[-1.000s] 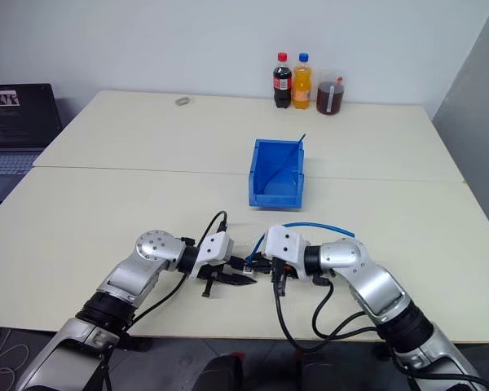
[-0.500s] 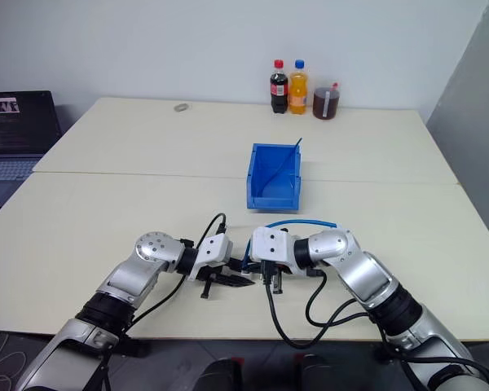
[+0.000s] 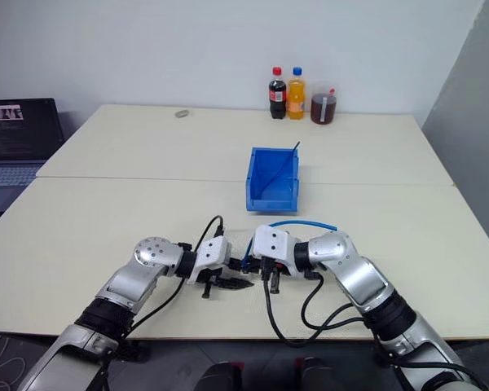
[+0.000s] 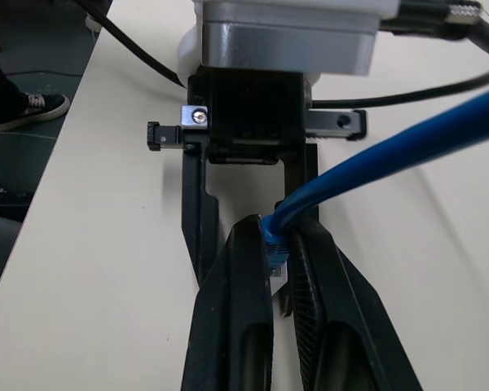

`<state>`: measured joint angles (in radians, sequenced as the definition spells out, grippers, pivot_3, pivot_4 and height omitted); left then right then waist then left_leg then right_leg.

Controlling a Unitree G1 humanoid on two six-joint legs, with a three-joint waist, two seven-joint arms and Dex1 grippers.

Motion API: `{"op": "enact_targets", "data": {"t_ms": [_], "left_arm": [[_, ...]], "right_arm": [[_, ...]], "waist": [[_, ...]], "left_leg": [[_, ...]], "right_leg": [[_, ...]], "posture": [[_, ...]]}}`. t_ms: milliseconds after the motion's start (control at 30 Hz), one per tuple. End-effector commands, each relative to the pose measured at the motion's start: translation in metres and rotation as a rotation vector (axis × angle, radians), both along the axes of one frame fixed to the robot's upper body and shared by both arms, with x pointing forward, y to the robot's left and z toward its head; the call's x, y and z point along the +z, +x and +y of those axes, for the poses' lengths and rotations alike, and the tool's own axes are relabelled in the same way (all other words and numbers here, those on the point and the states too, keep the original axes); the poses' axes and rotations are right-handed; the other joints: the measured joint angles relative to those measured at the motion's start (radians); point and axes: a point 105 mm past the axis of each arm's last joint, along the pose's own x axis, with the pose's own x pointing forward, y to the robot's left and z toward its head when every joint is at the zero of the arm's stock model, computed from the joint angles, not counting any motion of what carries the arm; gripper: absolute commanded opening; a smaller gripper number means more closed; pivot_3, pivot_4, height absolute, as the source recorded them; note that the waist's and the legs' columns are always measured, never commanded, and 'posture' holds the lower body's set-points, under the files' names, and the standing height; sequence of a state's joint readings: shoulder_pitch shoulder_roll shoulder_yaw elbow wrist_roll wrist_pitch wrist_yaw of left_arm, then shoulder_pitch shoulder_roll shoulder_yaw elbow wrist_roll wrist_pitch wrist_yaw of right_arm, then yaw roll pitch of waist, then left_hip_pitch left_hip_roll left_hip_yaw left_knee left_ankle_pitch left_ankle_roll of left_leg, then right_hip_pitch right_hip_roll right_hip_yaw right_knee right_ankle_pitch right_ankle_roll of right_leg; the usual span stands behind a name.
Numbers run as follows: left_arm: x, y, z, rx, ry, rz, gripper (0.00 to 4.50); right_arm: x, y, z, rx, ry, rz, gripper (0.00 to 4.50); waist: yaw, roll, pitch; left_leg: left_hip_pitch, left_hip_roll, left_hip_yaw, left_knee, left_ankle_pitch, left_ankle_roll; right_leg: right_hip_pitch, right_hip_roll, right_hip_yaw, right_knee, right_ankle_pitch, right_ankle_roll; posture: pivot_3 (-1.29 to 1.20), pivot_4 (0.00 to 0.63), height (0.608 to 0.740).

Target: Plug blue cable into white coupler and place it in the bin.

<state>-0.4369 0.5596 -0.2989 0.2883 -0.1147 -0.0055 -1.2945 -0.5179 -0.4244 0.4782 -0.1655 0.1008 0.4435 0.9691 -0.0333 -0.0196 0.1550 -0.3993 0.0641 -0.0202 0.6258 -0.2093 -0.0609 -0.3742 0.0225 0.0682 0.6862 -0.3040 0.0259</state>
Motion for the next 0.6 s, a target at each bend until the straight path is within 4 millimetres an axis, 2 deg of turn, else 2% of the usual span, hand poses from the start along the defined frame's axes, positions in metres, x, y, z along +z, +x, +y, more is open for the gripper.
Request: {"op": "enact_targets", "data": {"t_ms": [33, 233, 333, 400, 500, 600], "left_arm": [[-0.004, -0.004, 0.015, 0.061, 0.014, 0.023, 2.71], [0.024, -0.004, 0.024, 0.159, -0.066, 0.006, 3.91], [0.048, 0.006, 0.034, 0.266, -0.121, -0.052, 4.50], [0.070, 0.016, 0.041, 0.356, -0.175, -0.104, 4.50], [0.097, 0.020, 0.042, 0.425, -0.244, -0.163, 4.50], [0.109, 0.019, 0.040, 0.465, -0.249, -0.202, 4.50]], "right_arm": [[0.016, 0.001, -0.006, -0.026, 0.034, -0.034, 0.05], [0.040, 0.005, -0.008, -0.048, 0.092, -0.060, 0.04], [0.056, 0.008, -0.015, -0.082, 0.144, -0.059, 0.04], [0.066, 0.011, -0.025, -0.123, 0.178, -0.056, 0.04], [0.078, 0.016, -0.036, -0.184, 0.234, -0.044, 0.04], [0.094, 0.024, -0.042, -0.244, 0.329, -0.021, 0.04]], "waist": [[0.000, 0.000, 0.001], [-0.004, 0.000, 0.005], [-0.002, 0.000, 0.006], [0.001, 0.000, 0.007], [0.004, 0.000, 0.008], [0.003, -0.001, 0.009]], "left_leg": [[-0.001, 0.000, 0.000, 0.000, 0.000, 0.000], [-0.004, 0.000, 0.000, -0.002, 0.000, 0.000], [-0.010, 0.000, -0.001, -0.001, 0.000, 0.000], [-0.015, 0.000, -0.002, 0.001, 0.000, 0.000], [-0.017, 0.000, -0.003, 0.002, 0.000, 0.000], [-0.017, 0.000, -0.003, 0.002, 0.000, 0.000]], "right_leg": [[-0.001, 0.000, 0.000, 0.000, 0.000, 0.000], [-0.006, 0.001, 0.001, 0.001, -0.001, -0.001], [-0.013, 0.001, 0.000, 0.004, -0.001, -0.002], [-0.016, 0.001, -0.002, 0.004, -0.001, -0.002], [-0.016, 0.000, -0.002, 0.003, -0.001, -0.001], [-0.015, 0.000, -0.002, 0.002, -0.001, -0.001]], "posture": [[0.00, 0.150, 0.740], [0.00, 0.150, 0.740], [0.00, 0.150, 0.740], [0.00, 0.150, 0.740], [0.00, 0.150, 0.740], [0.00, 0.150, 0.740]]}}
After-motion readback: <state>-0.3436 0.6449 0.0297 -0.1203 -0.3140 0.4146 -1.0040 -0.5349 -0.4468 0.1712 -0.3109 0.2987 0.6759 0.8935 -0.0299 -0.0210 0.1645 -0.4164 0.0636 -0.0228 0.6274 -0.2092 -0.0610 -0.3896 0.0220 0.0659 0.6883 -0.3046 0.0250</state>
